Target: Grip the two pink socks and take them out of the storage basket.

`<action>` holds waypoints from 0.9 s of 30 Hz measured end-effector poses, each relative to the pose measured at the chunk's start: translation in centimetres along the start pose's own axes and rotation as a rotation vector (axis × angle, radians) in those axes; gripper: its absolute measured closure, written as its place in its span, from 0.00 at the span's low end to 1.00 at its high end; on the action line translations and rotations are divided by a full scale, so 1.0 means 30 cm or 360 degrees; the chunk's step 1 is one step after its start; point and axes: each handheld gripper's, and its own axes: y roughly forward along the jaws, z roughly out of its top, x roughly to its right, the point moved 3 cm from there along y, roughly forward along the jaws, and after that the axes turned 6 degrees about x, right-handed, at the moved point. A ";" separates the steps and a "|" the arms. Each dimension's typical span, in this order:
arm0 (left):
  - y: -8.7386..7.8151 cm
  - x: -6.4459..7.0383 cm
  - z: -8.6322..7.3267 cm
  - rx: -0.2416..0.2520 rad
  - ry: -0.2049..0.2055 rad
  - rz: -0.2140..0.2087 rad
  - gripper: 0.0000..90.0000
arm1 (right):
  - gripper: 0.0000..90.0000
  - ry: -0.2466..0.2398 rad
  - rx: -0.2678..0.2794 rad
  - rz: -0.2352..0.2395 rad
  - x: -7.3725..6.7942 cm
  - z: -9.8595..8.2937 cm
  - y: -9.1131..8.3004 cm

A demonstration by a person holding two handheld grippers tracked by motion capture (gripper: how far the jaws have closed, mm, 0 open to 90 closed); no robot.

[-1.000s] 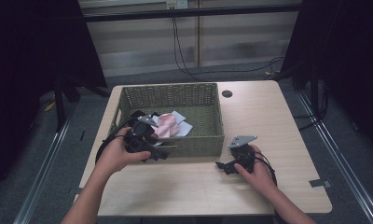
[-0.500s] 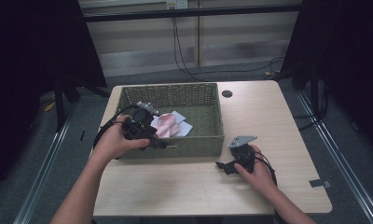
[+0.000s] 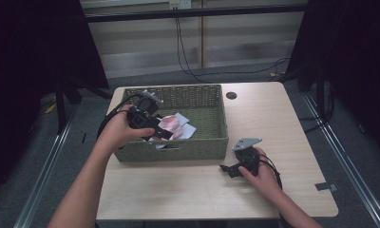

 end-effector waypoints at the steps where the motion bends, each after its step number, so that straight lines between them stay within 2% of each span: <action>1: 0.000 0.000 0.000 0.0000 0.0000 0.0000 0.27 | 0.11 0.0000 0.0000 0.0000 0.000 0.000 0.000; 3: 0.007 -0.015 0.012 0.0000 -0.0003 0.0022 0.28 | 0.11 0.0000 0.0000 0.0000 0.000 0.000 0.000; 7: 0.020 -0.038 0.019 -0.0002 -0.0031 0.0019 0.28 | 0.11 0.0000 0.0000 0.0000 0.000 0.000 0.000; 13: 0.064 -0.098 0.011 -0.0034 -0.0041 0.0061 0.28 | 0.11 0.0000 0.0000 0.0000 0.000 0.000 0.000; 18: 0.089 -0.131 0.007 -0.0062 -0.0061 0.0078 0.28 | 0.11 0.0000 0.0000 0.0000 0.000 0.000 0.000; 24: 0.133 -0.168 0.009 -0.0066 -0.0076 0.0087 0.30 | 0.11 -0.0005 0.0001 0.0004 0.001 0.001 0.001; 27: 0.156 -0.184 0.007 -0.0093 -0.0079 0.0078 0.32 | 0.11 -0.0005 0.0001 0.0003 0.001 0.001 0.001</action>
